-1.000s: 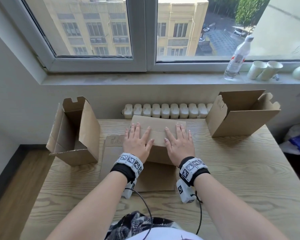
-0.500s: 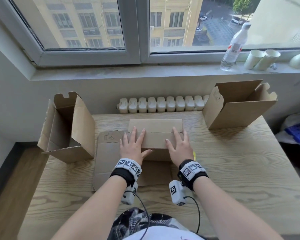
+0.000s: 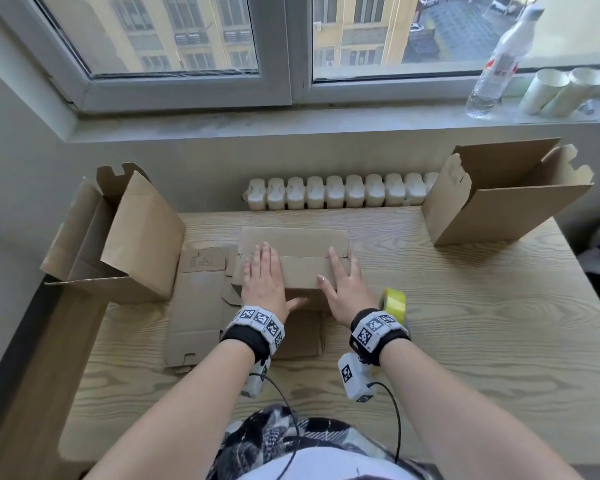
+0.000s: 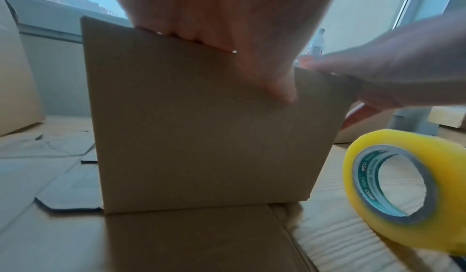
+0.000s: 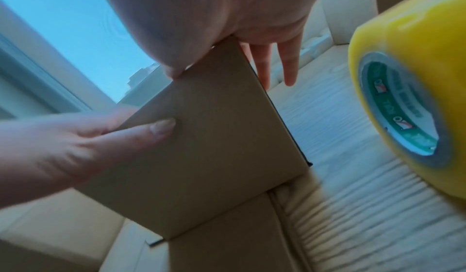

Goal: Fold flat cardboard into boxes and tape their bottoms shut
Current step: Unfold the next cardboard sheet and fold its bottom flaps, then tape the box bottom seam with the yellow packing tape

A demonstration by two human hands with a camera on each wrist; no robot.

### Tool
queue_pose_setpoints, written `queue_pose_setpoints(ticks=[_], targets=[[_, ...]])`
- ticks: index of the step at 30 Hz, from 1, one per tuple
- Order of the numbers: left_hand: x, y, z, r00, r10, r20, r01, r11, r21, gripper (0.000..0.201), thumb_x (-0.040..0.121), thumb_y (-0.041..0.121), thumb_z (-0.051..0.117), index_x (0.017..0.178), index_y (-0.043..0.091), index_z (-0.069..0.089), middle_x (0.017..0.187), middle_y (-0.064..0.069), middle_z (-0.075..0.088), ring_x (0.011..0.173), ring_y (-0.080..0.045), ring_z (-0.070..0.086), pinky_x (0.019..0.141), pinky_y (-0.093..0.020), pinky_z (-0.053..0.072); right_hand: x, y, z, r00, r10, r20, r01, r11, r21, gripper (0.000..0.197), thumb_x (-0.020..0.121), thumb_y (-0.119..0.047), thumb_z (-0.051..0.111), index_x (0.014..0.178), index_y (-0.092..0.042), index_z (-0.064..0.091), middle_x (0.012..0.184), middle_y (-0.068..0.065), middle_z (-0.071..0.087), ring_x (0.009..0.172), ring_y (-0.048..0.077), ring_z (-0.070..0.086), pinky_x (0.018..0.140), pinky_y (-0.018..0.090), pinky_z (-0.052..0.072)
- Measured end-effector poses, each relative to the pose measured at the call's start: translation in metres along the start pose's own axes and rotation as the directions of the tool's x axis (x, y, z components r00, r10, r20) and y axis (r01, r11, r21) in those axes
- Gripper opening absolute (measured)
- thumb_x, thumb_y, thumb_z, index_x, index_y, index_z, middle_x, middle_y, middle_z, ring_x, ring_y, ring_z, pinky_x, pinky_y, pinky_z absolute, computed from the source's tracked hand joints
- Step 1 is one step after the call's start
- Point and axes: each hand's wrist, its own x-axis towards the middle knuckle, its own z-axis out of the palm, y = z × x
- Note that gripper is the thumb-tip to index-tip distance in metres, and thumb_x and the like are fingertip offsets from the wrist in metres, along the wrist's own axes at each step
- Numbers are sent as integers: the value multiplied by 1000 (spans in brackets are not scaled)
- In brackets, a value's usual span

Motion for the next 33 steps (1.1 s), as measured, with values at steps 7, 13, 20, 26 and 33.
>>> queue_pose_setpoints(ticks=[7, 13, 20, 26, 33], targets=[[2, 2, 5, 1000, 15, -9, -15, 1000, 19, 104, 85, 76, 40, 153, 27, -21, 161, -18, -19, 150, -34, -15, 122, -51, -3, -3, 44, -33, 790, 255, -558, -198, 967, 162, 54, 96, -38, 52, 145, -23, 37, 148, 10, 39, 134, 28, 39, 112, 49, 31], [3, 6, 6, 1000, -1, -31, 1, 1000, 1, 103, 84, 75, 43, 154, 28, -17, 162, -17, -18, 150, -34, -14, 122, -50, -5, -13, 69, -27, 766, 627, -141, -604, 777, 177, 78, 80, -42, 70, 143, -15, 33, 135, 16, 47, 124, 35, 48, 101, 44, 39], [2, 19, 2, 1000, -9, -24, 9, 1000, -8, 103, 86, 73, 44, 153, 27, -19, 161, -17, -19, 149, -34, -16, 121, -51, -4, -16, 67, -20, 740, 665, -99, -581, 707, 404, 60, 87, -15, 62, 142, -11, 39, 133, 20, 54, 122, 38, 51, 96, 41, 43], [8, 42, -13, 999, 39, 0, -39, 993, -114, 100, 88, 67, 50, 156, 26, -11, 160, -17, -22, 148, -34, -22, 120, -53, -7, -21, 52, -53, 785, 527, -325, -323, 796, 511, 55, 85, -19, 66, 138, -19, 51, 131, 12, 59, 119, 32, 53, 96, 37, 43], [14, 61, -59, 964, 116, -240, -192, 927, -321, 91, 83, 66, 57, 155, 28, 17, 165, -5, 2, 151, -26, -15, 117, -47, -18, -30, 23, -120, 752, 407, -518, 47, 752, 658, 43, 82, -19, 72, 125, -19, 63, 115, 4, 66, 106, 21, 59, 84, 25, 46]])
